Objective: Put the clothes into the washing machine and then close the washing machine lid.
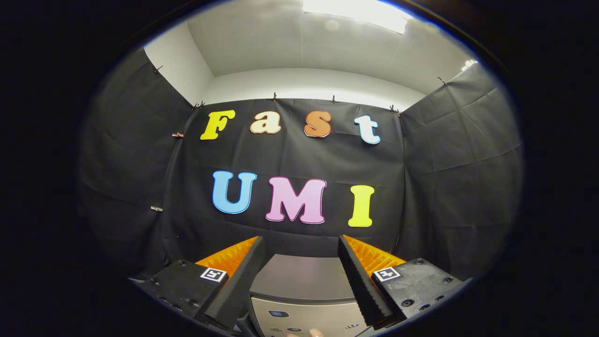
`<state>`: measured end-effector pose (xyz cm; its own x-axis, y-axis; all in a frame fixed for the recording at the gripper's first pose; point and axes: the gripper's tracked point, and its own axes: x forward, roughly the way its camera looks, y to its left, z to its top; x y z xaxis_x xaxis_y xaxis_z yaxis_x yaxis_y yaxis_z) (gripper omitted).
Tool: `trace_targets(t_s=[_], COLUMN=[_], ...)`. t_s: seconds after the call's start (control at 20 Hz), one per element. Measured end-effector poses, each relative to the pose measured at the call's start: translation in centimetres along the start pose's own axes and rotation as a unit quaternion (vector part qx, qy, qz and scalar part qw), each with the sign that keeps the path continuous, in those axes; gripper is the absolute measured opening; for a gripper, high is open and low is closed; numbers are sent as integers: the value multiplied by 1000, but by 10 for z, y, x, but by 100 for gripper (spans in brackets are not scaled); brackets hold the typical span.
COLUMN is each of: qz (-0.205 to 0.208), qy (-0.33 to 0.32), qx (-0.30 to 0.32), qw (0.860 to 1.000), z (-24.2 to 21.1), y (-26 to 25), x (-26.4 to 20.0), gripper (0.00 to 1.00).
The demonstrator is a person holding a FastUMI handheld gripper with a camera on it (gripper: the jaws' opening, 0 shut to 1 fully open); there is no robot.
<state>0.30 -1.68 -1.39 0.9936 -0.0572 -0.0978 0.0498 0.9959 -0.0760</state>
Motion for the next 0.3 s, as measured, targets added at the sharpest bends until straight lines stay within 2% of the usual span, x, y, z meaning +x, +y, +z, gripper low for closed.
trace_targets(t_s=[0.3], qz=[-6], qy=[1], qx=[2], qw=[1000], z=[-1], y=[-4], x=[0], gripper=[98])
